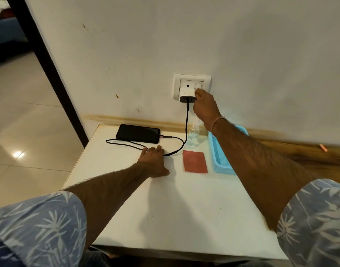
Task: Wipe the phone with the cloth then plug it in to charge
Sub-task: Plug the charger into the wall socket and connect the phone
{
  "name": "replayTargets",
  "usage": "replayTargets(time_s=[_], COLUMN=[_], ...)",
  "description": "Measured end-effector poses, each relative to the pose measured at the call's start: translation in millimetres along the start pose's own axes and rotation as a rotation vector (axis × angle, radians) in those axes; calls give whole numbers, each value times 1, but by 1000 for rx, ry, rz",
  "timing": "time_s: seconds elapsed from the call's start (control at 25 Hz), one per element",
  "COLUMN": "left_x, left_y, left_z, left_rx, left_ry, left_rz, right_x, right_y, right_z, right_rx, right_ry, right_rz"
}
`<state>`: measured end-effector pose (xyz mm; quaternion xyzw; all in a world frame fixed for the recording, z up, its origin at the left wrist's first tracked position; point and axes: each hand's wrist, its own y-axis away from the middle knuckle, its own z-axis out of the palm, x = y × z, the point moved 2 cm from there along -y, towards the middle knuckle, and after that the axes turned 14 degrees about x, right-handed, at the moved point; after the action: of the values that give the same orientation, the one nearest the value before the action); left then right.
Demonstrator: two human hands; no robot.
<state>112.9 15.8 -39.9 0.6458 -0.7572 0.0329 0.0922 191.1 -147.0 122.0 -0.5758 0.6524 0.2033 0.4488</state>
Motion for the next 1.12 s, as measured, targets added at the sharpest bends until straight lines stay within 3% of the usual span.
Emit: replayTargets(time_s=[0.44,0.64,0.8,0.96,1.12], left_x=[0,-5,-29,-79,-117], left_y=[5,8,21,24,2], left_z=[-5,-13,-23,-37,-50], left_rx=[20,3,114,353,356], left_ry=[24,91,249,254,170], left_rz=[8,32,21,-61,-154], right_x=[2,-1,-7,3,30], right_y=[1,23,65,93,86], right_z=[0,-17,-15,18,71], right_rx=[-45,201,374,182,-189], right_ry=[-110,-200,-153,-11,337], right_rz=[77,139,-188,-444,-389])
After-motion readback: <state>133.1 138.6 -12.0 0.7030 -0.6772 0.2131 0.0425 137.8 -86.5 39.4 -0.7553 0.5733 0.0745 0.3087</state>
